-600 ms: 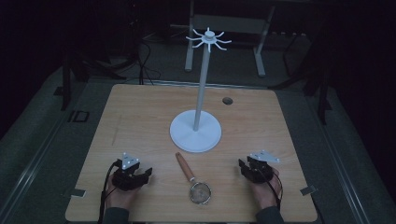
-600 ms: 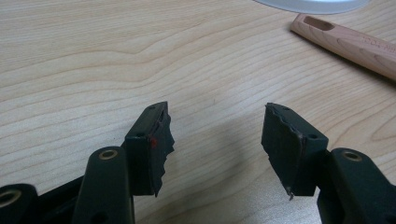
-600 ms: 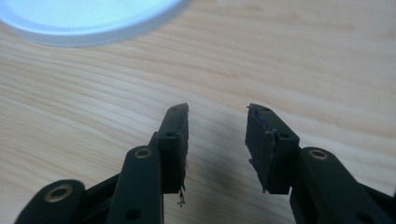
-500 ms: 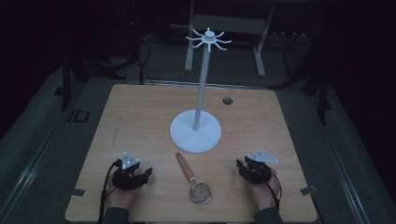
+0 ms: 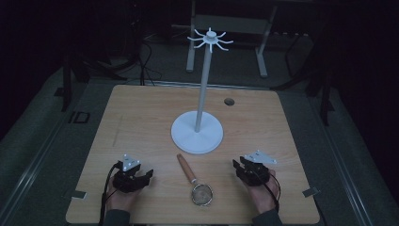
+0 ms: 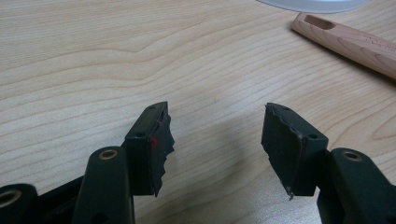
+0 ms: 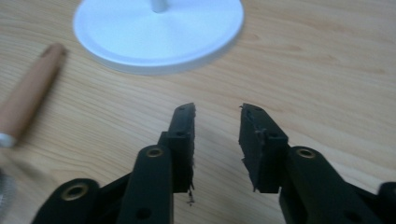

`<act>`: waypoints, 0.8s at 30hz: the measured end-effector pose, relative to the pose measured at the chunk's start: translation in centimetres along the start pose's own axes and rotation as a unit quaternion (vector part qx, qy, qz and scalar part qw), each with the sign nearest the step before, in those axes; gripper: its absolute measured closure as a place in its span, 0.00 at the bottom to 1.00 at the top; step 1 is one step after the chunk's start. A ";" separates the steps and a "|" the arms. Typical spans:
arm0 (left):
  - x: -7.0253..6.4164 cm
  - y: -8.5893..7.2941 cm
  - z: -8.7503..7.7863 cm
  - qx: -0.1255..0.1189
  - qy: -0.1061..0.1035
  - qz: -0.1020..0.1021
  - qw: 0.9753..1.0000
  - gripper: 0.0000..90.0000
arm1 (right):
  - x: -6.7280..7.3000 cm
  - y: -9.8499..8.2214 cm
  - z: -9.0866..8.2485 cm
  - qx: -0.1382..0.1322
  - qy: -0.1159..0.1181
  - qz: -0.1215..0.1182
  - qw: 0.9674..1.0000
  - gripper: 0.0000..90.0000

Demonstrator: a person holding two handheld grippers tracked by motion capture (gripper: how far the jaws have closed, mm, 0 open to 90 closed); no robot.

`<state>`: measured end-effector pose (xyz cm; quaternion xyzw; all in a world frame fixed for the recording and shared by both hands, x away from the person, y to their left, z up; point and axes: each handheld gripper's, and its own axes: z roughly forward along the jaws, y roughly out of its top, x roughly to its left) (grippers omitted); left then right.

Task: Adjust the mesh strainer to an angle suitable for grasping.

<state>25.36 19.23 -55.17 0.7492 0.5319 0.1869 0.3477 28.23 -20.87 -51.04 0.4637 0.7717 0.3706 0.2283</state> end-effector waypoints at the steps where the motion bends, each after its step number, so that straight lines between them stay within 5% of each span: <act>1: 0.0 0.0 0.0 0.000 0.000 0.000 1.000 0.47 | 0.2 0.2 -0.1 0.000 0.004 0.000 1.000 0.71; 10: 0.0 0.0 0.0 0.000 0.000 0.001 1.000 0.47 | 2.6 2.2 -0.1 -0.001 0.019 -0.031 0.999 0.69; 24: 0.0 0.0 0.0 0.000 0.000 0.000 1.000 0.47 | 6.5 4.5 2.0 0.043 0.070 -0.081 0.993 0.65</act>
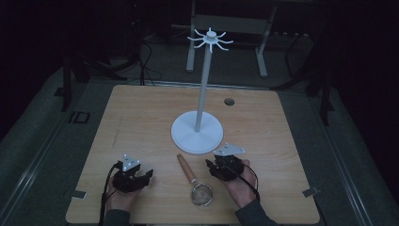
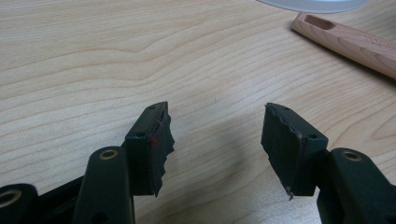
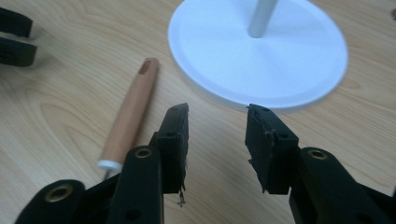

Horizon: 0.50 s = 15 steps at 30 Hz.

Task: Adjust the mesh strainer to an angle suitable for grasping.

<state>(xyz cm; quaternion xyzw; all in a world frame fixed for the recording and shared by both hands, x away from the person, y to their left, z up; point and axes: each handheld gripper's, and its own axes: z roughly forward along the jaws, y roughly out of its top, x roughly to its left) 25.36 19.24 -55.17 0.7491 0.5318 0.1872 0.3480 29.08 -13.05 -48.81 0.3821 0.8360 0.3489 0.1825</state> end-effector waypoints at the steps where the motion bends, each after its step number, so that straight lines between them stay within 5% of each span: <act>1: 0.0 0.0 0.0 0.000 0.000 0.000 1.000 0.47 | 0.2 0.1 0.2 0.002 0.003 -0.001 1.000 0.66; 9: 0.0 0.0 0.0 0.000 0.000 0.000 1.000 0.47 | 1.6 0.6 1.3 0.028 0.027 -0.022 0.999 0.71; 15: 0.1 0.0 -0.1 -0.001 0.000 -0.002 1.000 0.47 | 2.5 0.9 2.0 0.044 0.045 -0.025 0.998 0.66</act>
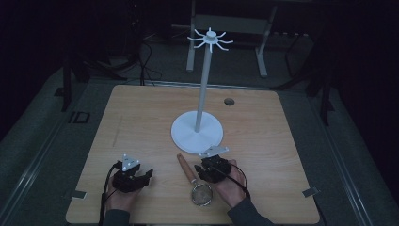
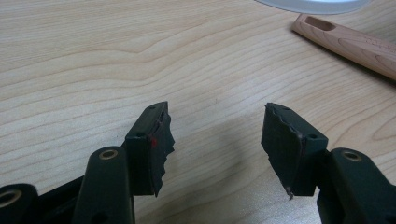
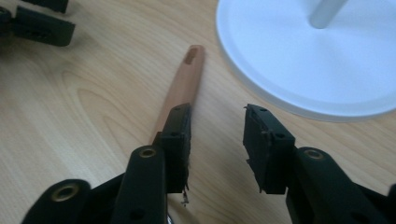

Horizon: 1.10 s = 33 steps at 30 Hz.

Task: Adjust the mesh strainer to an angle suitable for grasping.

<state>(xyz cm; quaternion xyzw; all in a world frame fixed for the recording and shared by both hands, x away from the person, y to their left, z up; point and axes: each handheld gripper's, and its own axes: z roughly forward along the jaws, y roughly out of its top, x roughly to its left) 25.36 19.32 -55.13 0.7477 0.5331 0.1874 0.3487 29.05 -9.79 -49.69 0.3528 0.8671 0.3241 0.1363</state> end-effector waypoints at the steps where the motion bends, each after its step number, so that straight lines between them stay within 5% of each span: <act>1: 0.0 0.0 0.0 -0.001 0.000 0.000 1.000 0.47 | 0.1 0.0 0.2 0.002 0.002 -0.003 1.000 0.65; 17: 0.0 0.0 0.0 0.000 0.000 0.001 1.000 0.47 | 1.6 0.2 3.1 0.060 0.034 -0.022 0.997 0.59; 33: 0.0 0.0 0.0 0.000 0.000 0.000 1.000 0.47 | 0.9 0.1 4.4 0.127 0.048 -0.034 0.990 0.74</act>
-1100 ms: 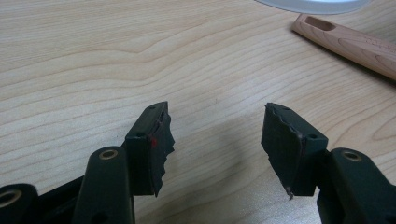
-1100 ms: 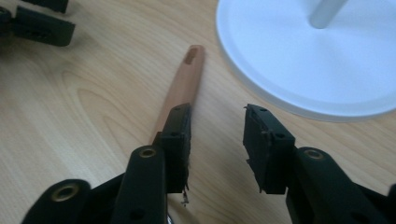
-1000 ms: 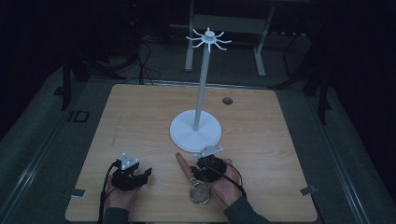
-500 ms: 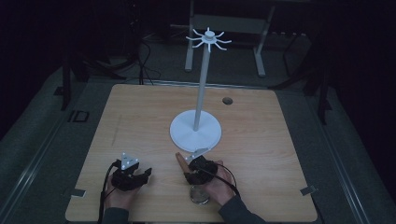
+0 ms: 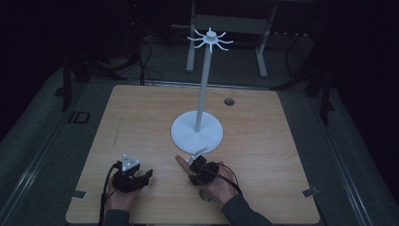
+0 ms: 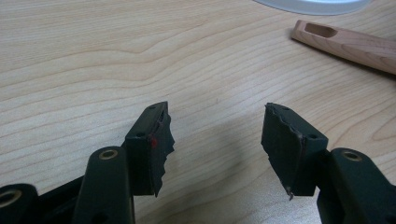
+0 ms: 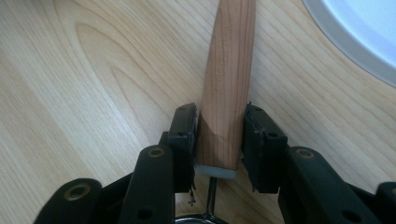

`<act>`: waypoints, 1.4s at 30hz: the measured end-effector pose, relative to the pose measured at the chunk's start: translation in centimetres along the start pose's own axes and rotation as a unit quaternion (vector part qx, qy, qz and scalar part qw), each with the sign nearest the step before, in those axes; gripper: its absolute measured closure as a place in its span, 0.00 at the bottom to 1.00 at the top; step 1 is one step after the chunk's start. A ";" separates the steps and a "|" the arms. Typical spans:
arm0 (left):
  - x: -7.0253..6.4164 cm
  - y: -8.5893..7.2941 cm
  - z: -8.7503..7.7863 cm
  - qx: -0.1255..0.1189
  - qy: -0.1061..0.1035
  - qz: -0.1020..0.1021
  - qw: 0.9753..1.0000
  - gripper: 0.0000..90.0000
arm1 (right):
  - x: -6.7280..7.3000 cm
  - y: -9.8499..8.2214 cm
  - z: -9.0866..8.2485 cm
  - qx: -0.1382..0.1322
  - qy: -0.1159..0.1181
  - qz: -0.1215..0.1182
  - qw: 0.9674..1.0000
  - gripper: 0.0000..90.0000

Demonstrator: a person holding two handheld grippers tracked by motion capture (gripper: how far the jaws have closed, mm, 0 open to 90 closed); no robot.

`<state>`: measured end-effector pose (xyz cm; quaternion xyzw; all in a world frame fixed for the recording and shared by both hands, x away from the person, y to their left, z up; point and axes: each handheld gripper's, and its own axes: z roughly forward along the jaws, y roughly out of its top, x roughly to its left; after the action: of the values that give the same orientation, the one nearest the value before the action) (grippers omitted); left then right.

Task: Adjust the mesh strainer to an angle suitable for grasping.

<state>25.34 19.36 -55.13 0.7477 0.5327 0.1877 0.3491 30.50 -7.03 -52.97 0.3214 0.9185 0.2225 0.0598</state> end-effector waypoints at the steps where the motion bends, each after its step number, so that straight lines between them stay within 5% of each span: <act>1: 0.0 0.0 0.0 0.000 0.000 0.000 1.000 0.47 | -0.1 0.0 0.0 0.002 0.000 -0.001 1.000 0.74; 24: 0.0 0.0 0.0 0.001 0.000 0.001 1.000 0.47 | 0.3 1.5 0.1 0.084 -0.010 -0.041 0.996 0.73; 31: 0.0 0.0 0.1 0.002 -0.001 0.002 1.000 0.47 | 0.3 1.2 0.0 0.075 -0.012 -0.045 0.996 0.77; 42: -0.1 0.0 0.1 0.001 0.000 0.002 1.000 0.47 | 0.1 0.6 -0.9 0.026 -0.010 -0.030 0.999 0.77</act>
<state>25.40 19.27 -55.16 0.7490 0.5315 0.1877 0.3483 30.57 -6.89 -51.86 0.2977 0.9325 0.1932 0.0672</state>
